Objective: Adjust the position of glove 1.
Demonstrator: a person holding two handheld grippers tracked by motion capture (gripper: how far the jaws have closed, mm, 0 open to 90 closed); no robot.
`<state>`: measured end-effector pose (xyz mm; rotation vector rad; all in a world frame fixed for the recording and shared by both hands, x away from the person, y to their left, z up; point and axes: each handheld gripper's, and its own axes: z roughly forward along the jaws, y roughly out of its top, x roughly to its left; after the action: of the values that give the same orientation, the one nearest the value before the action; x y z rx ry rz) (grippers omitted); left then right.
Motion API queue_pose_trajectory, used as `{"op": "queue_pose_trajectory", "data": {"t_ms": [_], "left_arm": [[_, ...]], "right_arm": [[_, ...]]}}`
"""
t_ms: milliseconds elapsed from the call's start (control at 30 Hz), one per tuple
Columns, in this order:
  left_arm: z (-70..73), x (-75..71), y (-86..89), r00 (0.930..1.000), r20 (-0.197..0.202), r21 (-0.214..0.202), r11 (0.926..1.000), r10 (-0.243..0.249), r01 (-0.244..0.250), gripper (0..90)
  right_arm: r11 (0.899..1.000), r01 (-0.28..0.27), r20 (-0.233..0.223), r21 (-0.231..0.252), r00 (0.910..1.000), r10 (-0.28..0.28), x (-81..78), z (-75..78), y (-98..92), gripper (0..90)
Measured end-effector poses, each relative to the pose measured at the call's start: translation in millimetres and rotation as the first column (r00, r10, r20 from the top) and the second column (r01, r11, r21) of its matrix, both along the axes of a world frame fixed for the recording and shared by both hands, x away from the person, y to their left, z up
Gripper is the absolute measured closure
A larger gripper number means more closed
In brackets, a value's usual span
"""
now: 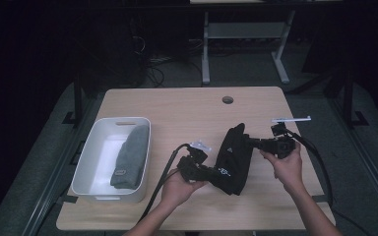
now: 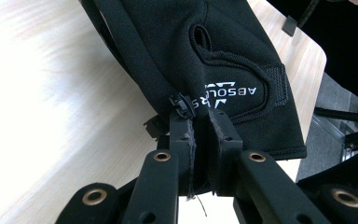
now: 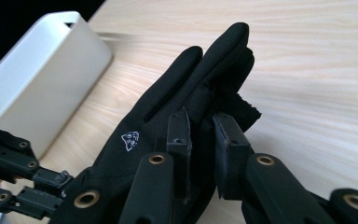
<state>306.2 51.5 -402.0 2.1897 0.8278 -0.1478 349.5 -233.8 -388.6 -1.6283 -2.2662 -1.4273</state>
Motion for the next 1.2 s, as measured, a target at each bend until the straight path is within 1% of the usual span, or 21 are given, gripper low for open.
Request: {"op": "queue_pose_trajectory", "data": {"t_ms": [67,267,300,400,433,467,533,567,633,667,733,767,800,933,1033,1067,1100,1133,1167,1200], "left_arm": [[4.5,0.3,4.1,1.0000,0.007,0.002,1.0000,0.000,0.000,81.9],[13.7,0.5,14.0,0.9998,0.018,-0.008,0.9999,0.008,-0.008,81.8],[14.9,0.4,15.6,0.9997,0.021,-0.010,0.9999,0.010,-0.010,81.8],[17.8,0.4,20.5,0.9996,0.025,-0.009,0.9999,0.010,-0.010,81.8],[18.5,-0.1,21.7,0.9995,0.026,-0.013,0.9998,0.017,-0.017,81.8],[19.8,0.2,24.0,0.9995,0.030,-0.006,0.9999,0.011,-0.011,81.8],[22.0,-0.5,27.6,0.9994,0.029,-0.017,0.9997,0.018,-0.017,81.8],[22.8,-0.6,29.0,0.9994,0.032,-0.013,0.9998,0.017,-0.017,81.8],[24.6,-0.8,33.5,0.9994,0.030,-0.020,0.9997,0.016,-0.015,81.8],[25.4,-1.2,35.6,0.9993,0.030,-0.027,0.9994,0.022,-0.022,81.8],[26.9,-1.3,39.0,0.9992,0.035,-0.024,0.9995,0.021,-0.021,81.8],[28.9,-2.3,43.8,0.9988,0.036,-0.034,0.9989,0.032,-0.031,81.8],[30.2,-2.8,46.4,0.9987,0.039,-0.034,0.9989,0.033,-0.032,81.8],[34.5,-4.6,55.6,0.9979,0.048,-0.038,0.9984,0.045,-0.043,81.8],[38.4,-5.2,64.9,0.9973,0.050,-0.049,0.9975,0.054,-0.052,81.8],[39.7,-5.5,69.0,0.9969,0.053,-0.054,0.9970,0.059,-0.056,81.8],[39.7,-5.5,69.0,0.9969,0.053,-0.054,0.9970,0.059,-0.056,81.8],[41.2,-5.9,73.1,0.9965,0.054,-0.055,0.9967,0.063,-0.060,81.8],[41.9,-6.1,76.0,0.9961,0.054,-0.056,0.9962,0.069,-0.066,81.8],[42.7,-6.1,81.5,0.9955,0.055,-0.057,0.9956,0.077,-0.074,81.8]], "right_arm": [[1.000,-0.009,0.008,0.023,0.9999,0.009,1.5,4.1,2.7,77.8],[0.999,-0.022,0.022,0.050,0.9995,0.021,4.3,14.5,9.7,77.9],[0.999,-0.021,0.019,0.050,0.9996,0.020,4.4,16.5,11.4,77.8],[0.998,-0.031,0.031,0.048,0.9991,0.030,5.7,21.8,16.9,77.9],[0.998,-0.033,0.030,0.053,0.9990,0.032,6.0,23.0,17.9,77.9],[0.998,-0.037,0.028,0.058,0.9990,0.035,6.4,24.4,19.1,77.9],[0.998,-0.044,0.033,0.052,0.9985,0.043,7.5,27.0,22.5,77.9],[0.998,-0.048,0.037,0.046,0.9983,0.046,8.1,28.8,25.2,77.9],[0.997,-0.054,0.039,0.053,0.9979,0.052,8.8,31.0,28.7,77.9],[0.997,-0.058,0.039,0.053,0.9977,0.056,9.2,32.3,30.6,77.9],[0.996,-0.069,0.038,0.055,0.9971,0.067,10.1,34.7,35.0,77.9],[0.996,-0.069,0.040,0.059,0.9969,0.067,10.6,35.8,37.5,77.8],[0.995,-0.071,0.039,0.065,0.9969,0.069,11.2,36.9,39.6,77.9],[0.994,-0.091,0.051,0.058,0.9948,0.088,13.7,41.9,49.1,77.9],[0.993,-0.099,0.049,0.061,0.9941,0.097,15.6,47.3,58.0,77.9],[0.993,-0.104,0.056,0.063,0.9934,0.100,16.4,47.8,59.9,77.9],[0.993,-0.104,0.056,0.063,0.9934,0.100,16.4,47.8,59.9,77.9],[0.992,-0.106,0.051,0.072,0.9934,0.103,17.6,48.8,63.3,77.9],[0.991,-0.111,0.050,0.070,0.9929,0.108,18.4,50.2,67.4,77.9],[0.990,-0.120,0.056,0.074,0.9917,0.116,20.2,52.0,74.4,77.9]]}}
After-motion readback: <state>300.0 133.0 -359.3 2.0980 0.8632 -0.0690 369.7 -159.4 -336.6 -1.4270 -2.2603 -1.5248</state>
